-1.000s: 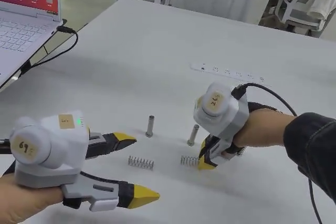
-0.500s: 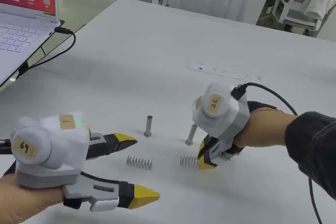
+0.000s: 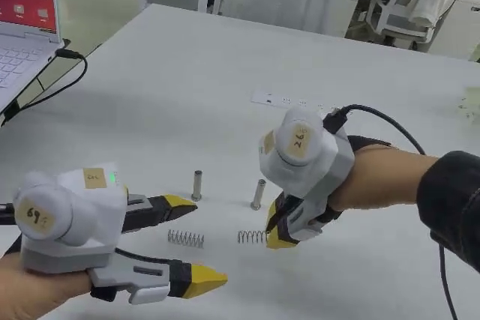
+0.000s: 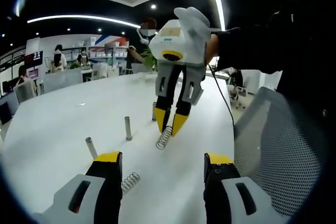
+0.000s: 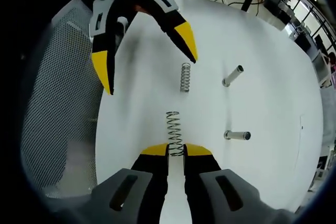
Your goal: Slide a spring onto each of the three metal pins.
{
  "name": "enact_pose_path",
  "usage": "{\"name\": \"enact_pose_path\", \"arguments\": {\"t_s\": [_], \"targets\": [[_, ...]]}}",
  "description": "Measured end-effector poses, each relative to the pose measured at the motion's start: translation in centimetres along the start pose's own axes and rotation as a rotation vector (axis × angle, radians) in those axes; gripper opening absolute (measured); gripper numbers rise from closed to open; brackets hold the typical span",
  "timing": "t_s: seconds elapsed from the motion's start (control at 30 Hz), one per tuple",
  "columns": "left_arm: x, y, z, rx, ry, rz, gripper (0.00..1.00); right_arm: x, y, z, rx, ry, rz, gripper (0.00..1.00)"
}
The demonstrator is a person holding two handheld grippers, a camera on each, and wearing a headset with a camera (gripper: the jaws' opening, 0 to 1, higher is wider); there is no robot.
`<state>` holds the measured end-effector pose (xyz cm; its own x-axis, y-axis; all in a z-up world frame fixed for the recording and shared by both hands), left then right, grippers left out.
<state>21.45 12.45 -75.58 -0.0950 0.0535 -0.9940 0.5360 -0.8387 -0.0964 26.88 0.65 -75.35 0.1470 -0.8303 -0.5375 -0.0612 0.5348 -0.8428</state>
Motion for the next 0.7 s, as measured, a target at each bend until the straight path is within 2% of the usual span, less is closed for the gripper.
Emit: {"name": "enact_pose_path", "arguments": {"t_s": [0.53,0.7], "targets": [[-0.3,0.4,0.9,0.063,0.031,-0.008,0.36,-2.6,-0.6,-2.6,-0.029,-0.041,0.023,0.08],[-0.3,0.5,1.3,0.084,0.041,-0.011,0.28,-3.2,-0.5,-2.9,-0.037,-0.056,0.021,0.08]]}}
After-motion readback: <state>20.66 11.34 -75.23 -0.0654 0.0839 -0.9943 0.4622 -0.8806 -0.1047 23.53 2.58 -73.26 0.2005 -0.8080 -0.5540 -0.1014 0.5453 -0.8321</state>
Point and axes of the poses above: the centre of the closed fingertips' face, and the gripper's own axes: y roughly forward along the fingers, z roughly to its right, x roughly out of its underside, the point moved 6 cm from there along -y, roughly backward along the fingers, and after that the axes turned 14 degrees about z, right-handed, at the moved point
